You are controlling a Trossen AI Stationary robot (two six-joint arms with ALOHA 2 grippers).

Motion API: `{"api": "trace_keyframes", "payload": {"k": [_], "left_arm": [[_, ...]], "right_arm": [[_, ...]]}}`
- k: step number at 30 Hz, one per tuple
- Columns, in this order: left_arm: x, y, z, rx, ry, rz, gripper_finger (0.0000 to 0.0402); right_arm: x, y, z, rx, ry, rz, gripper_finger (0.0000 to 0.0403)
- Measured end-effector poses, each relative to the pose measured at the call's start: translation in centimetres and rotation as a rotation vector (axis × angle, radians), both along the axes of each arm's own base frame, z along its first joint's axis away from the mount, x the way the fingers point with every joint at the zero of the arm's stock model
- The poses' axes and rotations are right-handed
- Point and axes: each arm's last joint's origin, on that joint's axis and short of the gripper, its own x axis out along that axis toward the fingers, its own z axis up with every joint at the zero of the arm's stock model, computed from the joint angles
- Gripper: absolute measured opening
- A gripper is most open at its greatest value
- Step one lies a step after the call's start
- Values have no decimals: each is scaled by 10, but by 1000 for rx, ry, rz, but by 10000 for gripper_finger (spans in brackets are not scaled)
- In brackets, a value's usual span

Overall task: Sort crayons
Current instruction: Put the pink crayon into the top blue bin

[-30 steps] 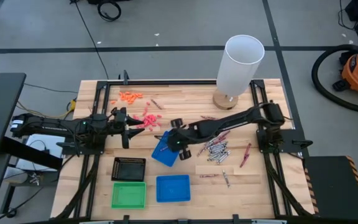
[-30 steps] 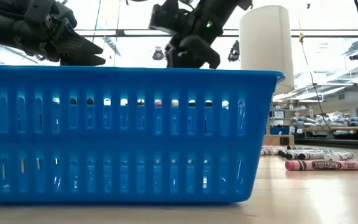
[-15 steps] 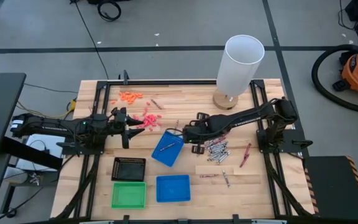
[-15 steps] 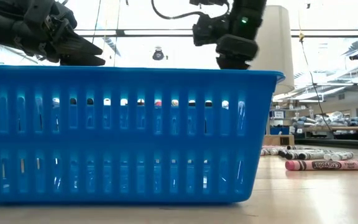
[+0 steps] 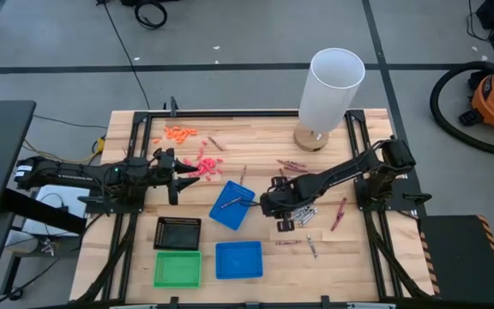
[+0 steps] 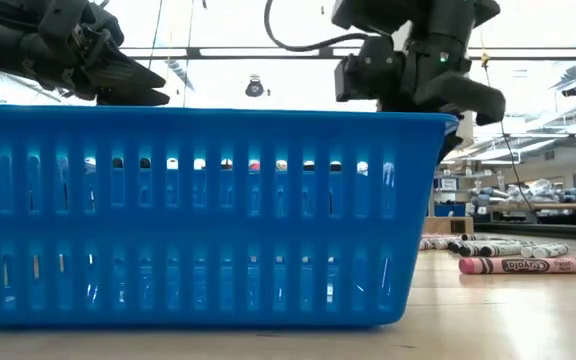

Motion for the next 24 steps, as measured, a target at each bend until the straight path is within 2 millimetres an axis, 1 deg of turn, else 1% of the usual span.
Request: {"api": "trace_keyframes", "payload": {"k": [3, 7, 9, 16, 20, 24], "left_arm": [[0, 0, 0, 0, -3, 0, 183], [0, 0, 0, 0, -4, 0, 183], [0, 0, 1, -2, -6, 0, 183], [0, 0, 0, -9, -2, 1, 183], [0, 0, 0, -9, -5, 1, 183], [0, 0, 0, -9, -3, 1, 183]], "right_arm": [[3, 3, -4, 7, -28, 26, 128], [3, 3, -19, 44, -23, 43, 128], [1, 3, -25, 38, 6, 45, 128], [1, 3, -29, 34, 23, 54, 125], [0, 2, -35, 27, 39, 72, 125], [-3, 0, -42, 23, 17, 93, 125]]}}
